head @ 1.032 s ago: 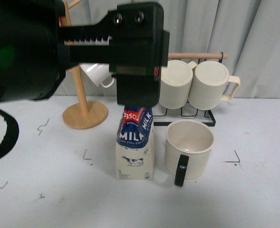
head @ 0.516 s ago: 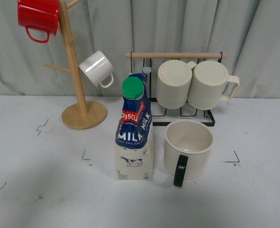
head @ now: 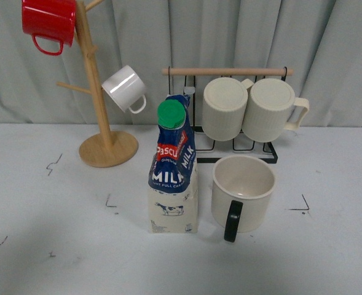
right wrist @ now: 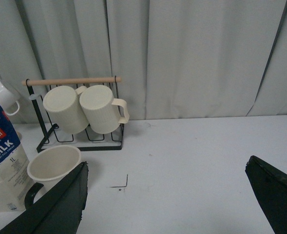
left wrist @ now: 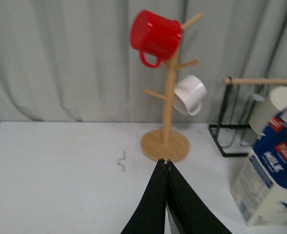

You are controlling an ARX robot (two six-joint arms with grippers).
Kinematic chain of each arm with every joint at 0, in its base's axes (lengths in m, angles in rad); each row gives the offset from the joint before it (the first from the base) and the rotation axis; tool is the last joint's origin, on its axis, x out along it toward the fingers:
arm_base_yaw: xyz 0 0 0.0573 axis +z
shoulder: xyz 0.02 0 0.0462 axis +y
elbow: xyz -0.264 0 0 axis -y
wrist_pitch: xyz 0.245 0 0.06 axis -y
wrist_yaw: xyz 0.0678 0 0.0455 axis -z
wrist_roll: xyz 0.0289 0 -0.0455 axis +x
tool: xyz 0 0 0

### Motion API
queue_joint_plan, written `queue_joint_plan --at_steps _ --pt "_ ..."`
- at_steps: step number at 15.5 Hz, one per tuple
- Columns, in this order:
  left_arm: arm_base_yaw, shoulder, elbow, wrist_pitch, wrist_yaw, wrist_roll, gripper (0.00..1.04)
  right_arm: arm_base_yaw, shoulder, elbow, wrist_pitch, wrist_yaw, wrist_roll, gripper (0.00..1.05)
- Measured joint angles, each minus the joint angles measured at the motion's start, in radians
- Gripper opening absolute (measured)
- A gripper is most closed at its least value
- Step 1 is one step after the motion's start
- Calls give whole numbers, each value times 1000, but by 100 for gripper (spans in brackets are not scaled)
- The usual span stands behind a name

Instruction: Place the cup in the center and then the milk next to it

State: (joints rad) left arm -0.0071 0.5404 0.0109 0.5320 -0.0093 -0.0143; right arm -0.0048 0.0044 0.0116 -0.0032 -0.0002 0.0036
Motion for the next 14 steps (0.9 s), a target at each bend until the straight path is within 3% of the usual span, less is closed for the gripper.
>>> queue_joint_plan --at_steps 14 --pt "5 -362 0 -354 10 0 2 0 0 0 0 0 0 98"
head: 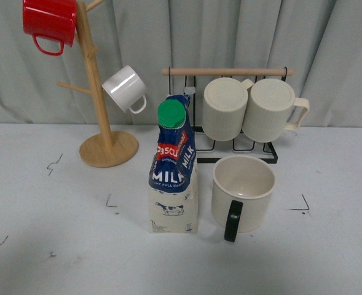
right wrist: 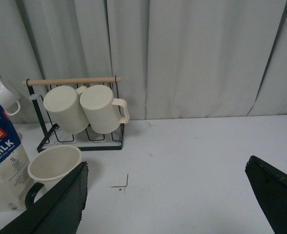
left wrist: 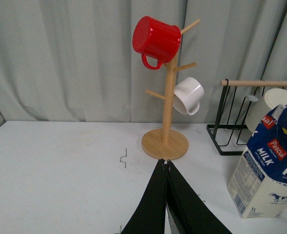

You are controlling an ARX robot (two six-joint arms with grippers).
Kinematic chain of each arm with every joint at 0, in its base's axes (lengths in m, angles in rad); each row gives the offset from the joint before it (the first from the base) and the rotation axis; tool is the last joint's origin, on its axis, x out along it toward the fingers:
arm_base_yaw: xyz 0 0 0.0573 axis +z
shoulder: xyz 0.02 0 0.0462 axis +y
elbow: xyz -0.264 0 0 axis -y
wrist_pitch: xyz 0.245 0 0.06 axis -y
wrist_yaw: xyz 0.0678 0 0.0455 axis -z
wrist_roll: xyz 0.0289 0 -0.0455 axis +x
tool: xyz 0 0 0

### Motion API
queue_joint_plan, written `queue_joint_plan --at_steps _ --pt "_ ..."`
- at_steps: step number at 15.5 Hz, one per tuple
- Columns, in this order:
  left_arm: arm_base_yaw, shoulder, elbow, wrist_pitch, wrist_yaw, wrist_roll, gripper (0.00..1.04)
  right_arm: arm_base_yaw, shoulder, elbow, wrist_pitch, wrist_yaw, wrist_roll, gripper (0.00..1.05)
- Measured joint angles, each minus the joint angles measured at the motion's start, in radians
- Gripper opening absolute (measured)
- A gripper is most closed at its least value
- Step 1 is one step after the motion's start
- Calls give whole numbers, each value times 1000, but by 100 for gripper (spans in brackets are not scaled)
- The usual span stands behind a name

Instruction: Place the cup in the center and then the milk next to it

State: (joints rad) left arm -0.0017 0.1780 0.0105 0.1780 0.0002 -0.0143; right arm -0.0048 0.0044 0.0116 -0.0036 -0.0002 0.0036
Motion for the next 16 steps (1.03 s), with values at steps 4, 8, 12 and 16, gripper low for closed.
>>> queue_joint_plan --at_steps 4,8,12,16 --pt "0 -170 5 -162 0 0 2 0 0 0 0 0 0 98" --pt "1 -170 1 -179 -1 0 2 0 0 0 0 0 0 98" --pt "1 -170 1 -182 0 0 30 0 0 0 0 0 0 98" --pt "1 -170 1 -182 0 0 70 0 0 0 0 0 0 98"
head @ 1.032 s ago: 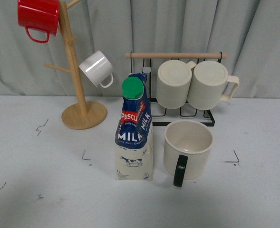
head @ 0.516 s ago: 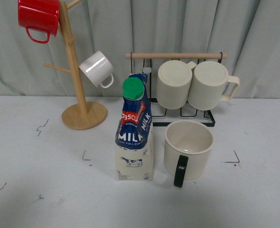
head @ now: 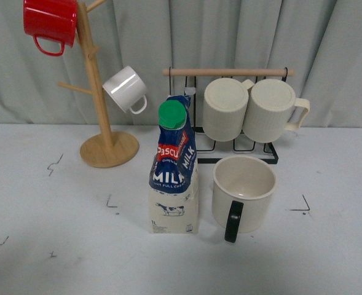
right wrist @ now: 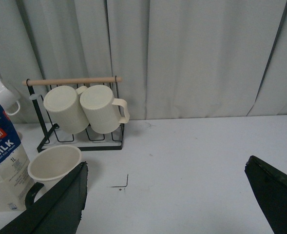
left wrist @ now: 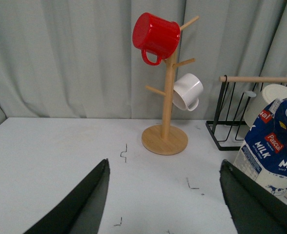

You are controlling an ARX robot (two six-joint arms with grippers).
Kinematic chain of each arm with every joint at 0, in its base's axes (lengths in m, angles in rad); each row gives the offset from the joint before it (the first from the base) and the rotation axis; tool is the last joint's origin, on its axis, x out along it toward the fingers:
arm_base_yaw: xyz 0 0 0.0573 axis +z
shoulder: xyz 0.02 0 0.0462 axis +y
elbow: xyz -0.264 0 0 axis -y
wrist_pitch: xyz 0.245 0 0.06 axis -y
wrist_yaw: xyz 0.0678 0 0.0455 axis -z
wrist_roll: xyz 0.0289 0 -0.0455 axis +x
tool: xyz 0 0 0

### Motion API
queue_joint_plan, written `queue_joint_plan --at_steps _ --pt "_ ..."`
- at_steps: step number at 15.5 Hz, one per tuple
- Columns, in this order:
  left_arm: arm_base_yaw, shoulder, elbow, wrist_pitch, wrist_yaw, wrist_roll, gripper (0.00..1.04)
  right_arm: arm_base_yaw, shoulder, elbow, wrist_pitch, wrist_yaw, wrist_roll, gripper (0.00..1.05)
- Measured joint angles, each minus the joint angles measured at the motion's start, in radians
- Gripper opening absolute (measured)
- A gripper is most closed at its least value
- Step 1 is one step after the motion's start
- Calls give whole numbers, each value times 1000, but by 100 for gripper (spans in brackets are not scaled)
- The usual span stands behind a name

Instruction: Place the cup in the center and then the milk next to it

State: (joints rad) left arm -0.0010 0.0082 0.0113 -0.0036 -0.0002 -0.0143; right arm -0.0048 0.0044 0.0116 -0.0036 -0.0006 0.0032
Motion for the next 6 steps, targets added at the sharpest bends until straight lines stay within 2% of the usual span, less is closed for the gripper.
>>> queue_joint_plan --at_steps 3,6 --pt "0 0 0 0 0 1 100 0 0 0 0 0 0 98" --pt "0 0 0 0 0 0 98 0 0 0 0 0 0 98"
